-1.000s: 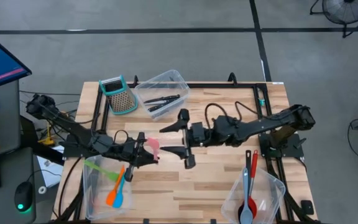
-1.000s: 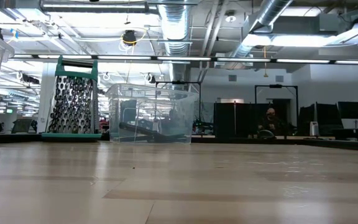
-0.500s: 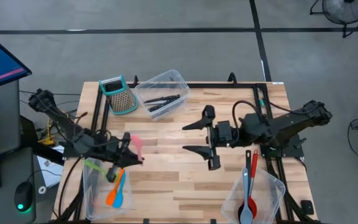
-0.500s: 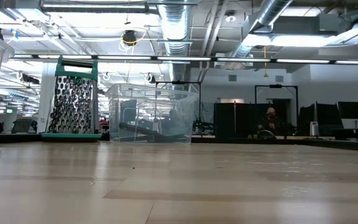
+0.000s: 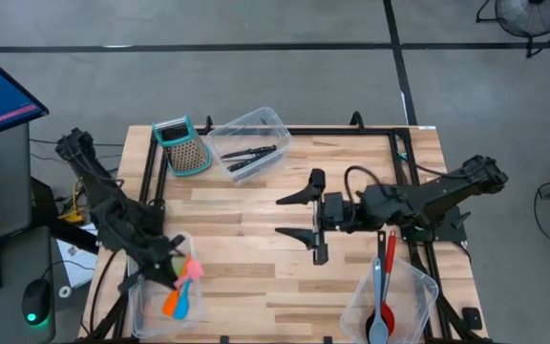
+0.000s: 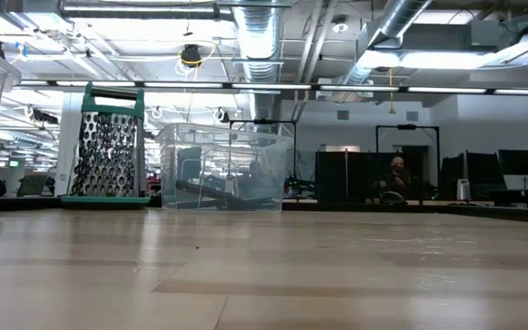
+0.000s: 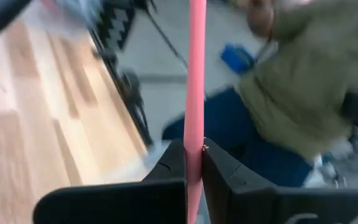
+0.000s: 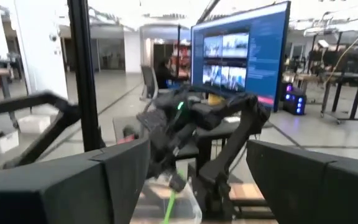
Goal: Pick & Place Kitchen Items
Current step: Put the pink spatula into the bottom left transparent bin
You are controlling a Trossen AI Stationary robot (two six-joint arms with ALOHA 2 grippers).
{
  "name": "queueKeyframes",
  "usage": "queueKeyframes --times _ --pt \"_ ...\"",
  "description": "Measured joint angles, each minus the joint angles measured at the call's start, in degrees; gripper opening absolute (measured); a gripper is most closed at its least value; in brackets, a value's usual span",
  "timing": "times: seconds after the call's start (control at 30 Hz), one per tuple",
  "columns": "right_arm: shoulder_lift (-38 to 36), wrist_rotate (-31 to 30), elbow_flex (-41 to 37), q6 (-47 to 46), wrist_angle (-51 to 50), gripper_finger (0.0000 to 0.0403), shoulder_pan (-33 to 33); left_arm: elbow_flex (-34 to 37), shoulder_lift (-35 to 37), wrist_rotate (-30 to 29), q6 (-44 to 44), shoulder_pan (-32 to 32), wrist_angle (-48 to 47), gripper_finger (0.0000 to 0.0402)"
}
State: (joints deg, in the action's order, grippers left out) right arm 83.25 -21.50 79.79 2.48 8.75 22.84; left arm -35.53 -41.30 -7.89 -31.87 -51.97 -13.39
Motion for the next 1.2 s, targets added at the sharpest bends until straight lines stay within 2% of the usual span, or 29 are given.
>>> queueKeyframes --times 0.23,0.33,0.43,0.63,1.2 --pt "2.9 -0.5 0.1 -1.0 0.0 0.0260 -1.0 0.0 -2.4 1.7 -3.2 -8.8 -1.5 0.0000" --pt "3.3 -0.5 0.1 -1.0 -0.7 0.0260 -1.3 0.0 -2.7 0.1 -2.8 -12.2 -1.9 0.0000" --pt "3.3 -0.7 0.1 -1.1 -2.4 0.0260 -1.3 0.0 -3.2 -1.6 -2.7 -14.3 -7.4 0.0000" --pt "3.3 -0.6 0.1 -2.4 -3.7 0.0260 -1.5 0.0 -5.7 -1.8 -2.0 -14.7 -22.8 0.0001" --pt "3.3 -0.5 -0.5 -6.2 -8.7 0.0260 -1.6 0.0 -7.0 -0.6 -2.0 -15.1 -32.1 0.0003"
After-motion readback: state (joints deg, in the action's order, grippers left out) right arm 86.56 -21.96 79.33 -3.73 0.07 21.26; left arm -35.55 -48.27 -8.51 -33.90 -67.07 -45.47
